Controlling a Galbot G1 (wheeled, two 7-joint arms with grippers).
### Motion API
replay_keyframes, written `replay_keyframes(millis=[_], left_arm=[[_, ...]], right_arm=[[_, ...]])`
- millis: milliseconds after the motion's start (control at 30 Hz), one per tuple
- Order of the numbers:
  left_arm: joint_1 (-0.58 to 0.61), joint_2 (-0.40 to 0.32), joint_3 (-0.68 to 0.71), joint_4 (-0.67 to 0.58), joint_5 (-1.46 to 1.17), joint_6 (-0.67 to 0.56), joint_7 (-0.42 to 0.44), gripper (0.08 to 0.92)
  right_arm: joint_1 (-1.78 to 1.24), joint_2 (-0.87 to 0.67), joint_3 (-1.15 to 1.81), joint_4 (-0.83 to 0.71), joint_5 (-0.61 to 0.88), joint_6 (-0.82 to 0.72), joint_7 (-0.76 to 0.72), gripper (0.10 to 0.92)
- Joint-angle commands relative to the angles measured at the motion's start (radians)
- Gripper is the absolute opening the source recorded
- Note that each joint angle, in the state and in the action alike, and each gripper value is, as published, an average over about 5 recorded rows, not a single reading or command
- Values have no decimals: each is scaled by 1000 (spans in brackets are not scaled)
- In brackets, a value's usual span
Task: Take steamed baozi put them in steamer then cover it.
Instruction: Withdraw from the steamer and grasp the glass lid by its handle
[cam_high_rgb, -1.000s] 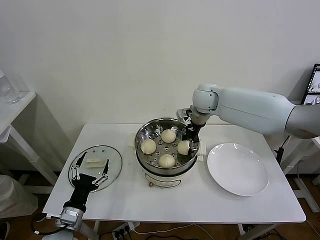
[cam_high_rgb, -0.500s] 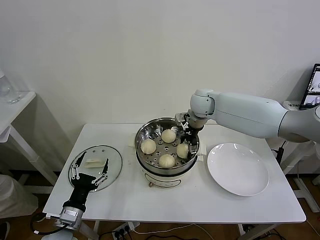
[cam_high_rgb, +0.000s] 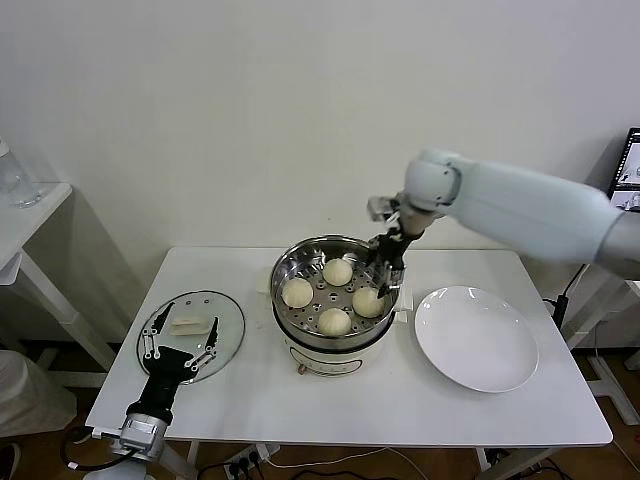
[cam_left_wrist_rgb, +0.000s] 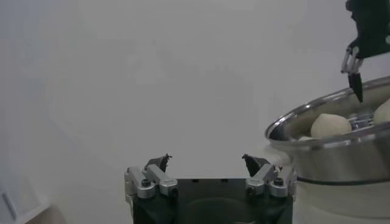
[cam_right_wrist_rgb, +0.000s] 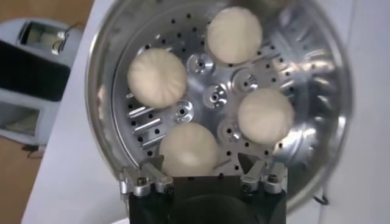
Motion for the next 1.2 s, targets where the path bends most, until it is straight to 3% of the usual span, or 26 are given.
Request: replay_keyframes(millis=[33,200,367,500,700,900,1200], left_arm=[[2,-1,5,-16,5,4,-2,823],[-9,-6,2,-29,-1,16,-16,823],[-21,-8,1,-48,2,45,-41,823],[-36,-2,1,-46,32,29,-36,823],[-64,-5,8,-18,59,-7,-44,823],[-75,-6,20,5,63,-37,-53,823],[-79,5,17,41,59,-79,-66,823]], right_arm=[[-83,-313,243,123,84,8,-11,823],[-404,-463,622,196,96,90,162,823],[-873,-529,1122,269,131,220,452,823],[-1211,-498,1442,331,193,322,739,823],[-1635,-305,1829,485,205,407,1018,823],[-1902,-73,1985,603,144,500,1108,823],[-2124,210,1992,752,-5,690,1240,823]])
